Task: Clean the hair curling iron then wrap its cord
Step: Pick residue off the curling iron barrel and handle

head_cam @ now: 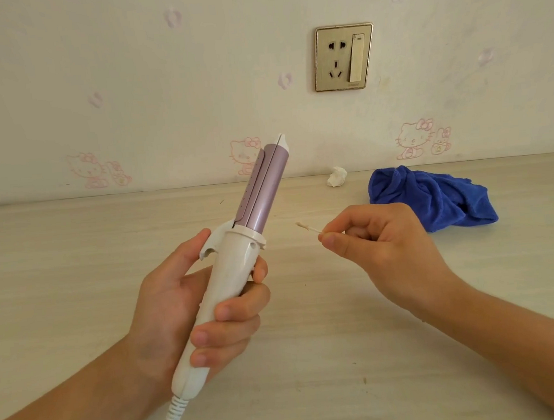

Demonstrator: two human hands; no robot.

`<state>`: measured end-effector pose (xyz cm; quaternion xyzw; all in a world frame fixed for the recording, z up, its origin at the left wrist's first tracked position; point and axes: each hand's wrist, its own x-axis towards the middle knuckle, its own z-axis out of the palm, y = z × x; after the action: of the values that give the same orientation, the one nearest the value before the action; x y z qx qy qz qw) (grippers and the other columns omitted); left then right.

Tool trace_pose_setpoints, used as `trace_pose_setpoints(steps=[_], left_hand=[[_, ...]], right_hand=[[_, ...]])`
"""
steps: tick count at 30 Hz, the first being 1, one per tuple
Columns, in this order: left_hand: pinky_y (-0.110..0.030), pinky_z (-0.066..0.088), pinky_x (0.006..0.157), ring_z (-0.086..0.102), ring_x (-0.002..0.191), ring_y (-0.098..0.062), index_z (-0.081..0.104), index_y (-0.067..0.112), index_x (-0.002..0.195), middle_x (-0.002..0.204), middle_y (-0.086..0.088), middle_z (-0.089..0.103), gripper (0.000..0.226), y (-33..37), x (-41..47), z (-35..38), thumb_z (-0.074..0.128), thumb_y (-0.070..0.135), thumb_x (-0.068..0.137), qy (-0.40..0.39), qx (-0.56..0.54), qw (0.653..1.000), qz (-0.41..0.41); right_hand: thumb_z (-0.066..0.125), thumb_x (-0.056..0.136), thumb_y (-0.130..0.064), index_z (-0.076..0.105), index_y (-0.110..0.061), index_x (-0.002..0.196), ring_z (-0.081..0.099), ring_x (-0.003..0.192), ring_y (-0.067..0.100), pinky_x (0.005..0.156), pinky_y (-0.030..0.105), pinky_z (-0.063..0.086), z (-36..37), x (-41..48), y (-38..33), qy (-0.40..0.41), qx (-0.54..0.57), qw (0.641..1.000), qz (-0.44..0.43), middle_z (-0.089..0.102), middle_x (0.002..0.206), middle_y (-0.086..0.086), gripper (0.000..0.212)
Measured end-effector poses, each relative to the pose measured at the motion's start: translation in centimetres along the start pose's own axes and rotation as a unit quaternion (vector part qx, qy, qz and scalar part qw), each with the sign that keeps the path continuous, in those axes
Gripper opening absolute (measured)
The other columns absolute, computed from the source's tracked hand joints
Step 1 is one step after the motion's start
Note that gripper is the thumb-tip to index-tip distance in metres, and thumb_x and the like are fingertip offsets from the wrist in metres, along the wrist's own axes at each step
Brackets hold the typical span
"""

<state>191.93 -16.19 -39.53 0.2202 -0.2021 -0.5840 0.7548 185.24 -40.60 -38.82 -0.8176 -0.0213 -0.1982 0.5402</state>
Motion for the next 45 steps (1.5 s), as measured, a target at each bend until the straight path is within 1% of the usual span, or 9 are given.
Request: trace_pose_setpoints(steps=[6, 12, 16, 22, 27, 30, 35, 40, 45], left_hand=[[-0.026, 0.038, 0.041, 0.037, 0.045, -0.016, 0.047, 0.004, 0.101, 0.069, -0.008, 0.033, 0.068, -0.1, -0.1, -0.2, 0.021, 0.067, 0.101, 0.012, -0.007, 1.000, -0.004], [-0.028, 0.036, 0.041, 0.036, 0.048, -0.016, 0.047, 0.005, 0.109, 0.072, -0.010, 0.043, 0.063, -0.2, -0.2, -0.1, 0.027, 0.064, 0.104, 0.026, -0.007, 0.999, 0.019], [-0.026, 0.037, 0.040, 0.034, 0.046, -0.015, 0.047, 0.004, 0.121, 0.071, -0.009, 0.037, 0.065, -0.3, -0.2, 0.1, 0.026, 0.064, 0.105, 0.039, 0.010, 0.999, 0.028], [-0.025, 0.037, 0.037, 0.039, 0.042, -0.014, 0.058, 0.001, 0.117, 0.071, -0.012, 0.047, 0.060, -0.5, 0.0, 0.1, 0.042, 0.057, 0.104, 0.065, 0.076, 0.995, 0.031], [-0.022, 0.040, 0.036, 0.043, 0.038, -0.012, 0.067, 0.004, 0.111, 0.070, -0.013, 0.045, 0.059, -1.6, 0.0, 0.1, 0.065, 0.058, 0.089, 0.162, 0.204, 0.964, 0.050], [-0.021, 0.039, 0.037, 0.041, 0.038, -0.013, 0.065, 0.002, 0.112, 0.071, -0.014, 0.048, 0.068, -2.3, 0.1, 0.2, 0.076, 0.061, 0.081, 0.176, 0.269, 0.945, 0.063], [-0.022, 0.039, 0.038, 0.040, 0.038, -0.016, 0.059, 0.003, 0.110, 0.070, -0.012, 0.053, 0.077, -3.0, 0.4, 0.5, 0.077, 0.069, 0.075, 0.211, 0.351, 0.909, 0.076], [-0.022, 0.039, 0.039, 0.039, 0.038, -0.016, 0.063, 0.008, 0.109, 0.069, -0.011, 0.054, 0.075, -3.2, 0.6, 0.5, 0.073, 0.074, 0.073, 0.240, 0.376, 0.890, 0.090], [-0.023, 0.039, 0.037, 0.039, 0.037, -0.017, 0.060, 0.007, 0.108, 0.069, -0.010, 0.054, 0.078, -3.3, 0.7, 0.6, 0.073, 0.075, 0.072, 0.243, 0.394, 0.884, 0.071]], right_hand=[[0.074, 0.092, -0.015, 0.076, -0.014, 0.077, 0.030, 0.045, 0.010, 0.047, 0.018, 0.031, -0.1, 0.1, 0.0, -0.005, -0.004, 1.000, 0.001, 0.040, 0.048, 0.007, 0.015], [0.074, 0.092, -0.016, 0.077, -0.014, 0.078, 0.032, 0.045, 0.012, 0.049, 0.021, 0.034, 0.0, 0.1, -0.1, -0.012, -0.006, 1.000, -0.005, 0.042, 0.050, 0.017, 0.014], [0.075, 0.092, -0.016, 0.077, -0.016, 0.078, 0.032, 0.045, 0.012, 0.049, 0.023, 0.034, -0.1, 0.1, 0.0, -0.010, -0.002, 1.000, -0.008, 0.042, 0.050, 0.019, 0.014], [0.074, 0.093, -0.015, 0.077, -0.015, 0.079, 0.032, 0.044, 0.010, 0.049, 0.017, 0.034, -0.2, 0.1, 0.0, -0.009, 0.008, 0.999, -0.036, 0.041, 0.048, 0.015, 0.014], [0.074, 0.092, -0.007, 0.075, -0.010, 0.078, 0.029, 0.046, 0.012, 0.050, 0.014, 0.032, -0.5, 0.1, -0.2, 0.027, 0.051, 0.996, -0.062, 0.036, 0.049, 0.018, 0.014], [0.074, 0.092, -0.004, 0.076, -0.009, 0.079, 0.029, 0.045, 0.010, 0.050, 0.011, 0.033, -0.6, 0.0, -0.5, 0.029, 0.035, 0.996, -0.078, 0.034, 0.046, 0.006, 0.013], [0.075, 0.090, -0.003, 0.075, -0.007, 0.076, 0.028, 0.043, 0.005, 0.049, 0.015, 0.030, -0.3, -0.1, -0.8, 0.037, -0.014, 0.996, -0.080, 0.034, 0.044, -0.010, 0.015], [0.074, 0.089, -0.012, 0.076, -0.014, 0.077, 0.033, 0.044, 0.008, 0.049, 0.015, 0.029, 1.1, -1.4, -1.4, -0.048, -0.107, 0.988, -0.100, 0.038, 0.045, -0.002, 0.012], [0.074, 0.091, -0.009, 0.074, -0.010, 0.075, 0.026, 0.042, 0.007, 0.045, 0.016, 0.026, -1.2, 0.7, -1.1, 0.073, -0.063, 0.995, -0.033, 0.034, 0.042, -0.011, 0.016]])
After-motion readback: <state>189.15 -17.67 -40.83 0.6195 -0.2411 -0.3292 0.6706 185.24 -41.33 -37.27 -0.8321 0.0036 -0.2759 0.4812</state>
